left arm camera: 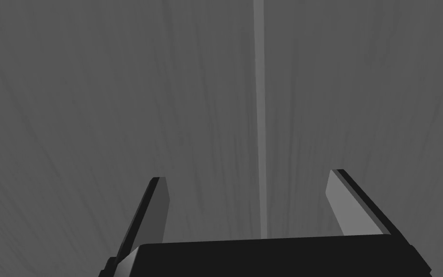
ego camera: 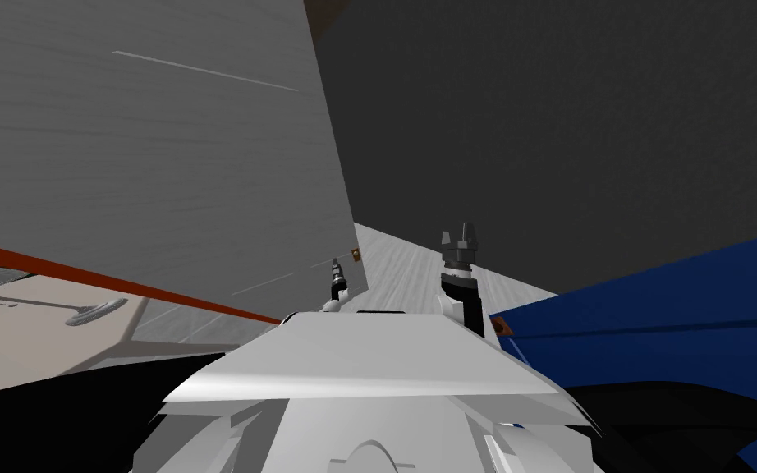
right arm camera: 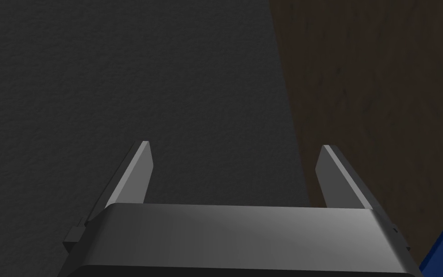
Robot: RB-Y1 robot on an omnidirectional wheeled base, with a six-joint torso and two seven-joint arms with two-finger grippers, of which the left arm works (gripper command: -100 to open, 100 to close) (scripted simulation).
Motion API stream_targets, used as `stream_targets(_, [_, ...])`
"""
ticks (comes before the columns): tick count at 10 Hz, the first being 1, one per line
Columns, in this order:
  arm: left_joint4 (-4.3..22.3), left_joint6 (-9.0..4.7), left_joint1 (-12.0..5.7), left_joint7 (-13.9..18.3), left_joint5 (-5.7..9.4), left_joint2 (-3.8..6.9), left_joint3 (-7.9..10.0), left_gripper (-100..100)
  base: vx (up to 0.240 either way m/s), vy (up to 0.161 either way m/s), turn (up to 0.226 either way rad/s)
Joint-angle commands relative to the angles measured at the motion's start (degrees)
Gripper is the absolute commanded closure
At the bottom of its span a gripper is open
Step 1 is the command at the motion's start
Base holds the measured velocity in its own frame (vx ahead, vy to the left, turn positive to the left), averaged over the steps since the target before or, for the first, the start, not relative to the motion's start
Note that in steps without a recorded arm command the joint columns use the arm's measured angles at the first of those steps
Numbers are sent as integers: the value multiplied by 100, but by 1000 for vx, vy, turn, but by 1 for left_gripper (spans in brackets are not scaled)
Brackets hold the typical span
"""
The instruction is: Push the door open
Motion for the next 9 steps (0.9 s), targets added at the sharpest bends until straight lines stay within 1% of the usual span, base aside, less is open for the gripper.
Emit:
stream_targets(1, [52,-38,-18,29,5,172,5,-100,85,109,-18])
stream_targets(2, [-386,-33,60,29,5,172,5,-100,94,73,-5])
stream_targets(3, [-696,97,96,29,5,172,5,-100,51,17,12])
stream_targets(4, [-686,44,2,29,5,172,5,-100,2,-7,12])
stream_targets(5, [-659,-38,-18,29,5,172,5,-100,-4,-8,-11])
stream_targets(7, [-259,-38,-18,29,5,172,5,-100,0,-3,-7])
stream_targets(8, [52,-38,-18,29,5,172,5,-100,0,0,0])
stream_targets(9, [110,-38,-18,29,5,172,5,-100,0,0,0])
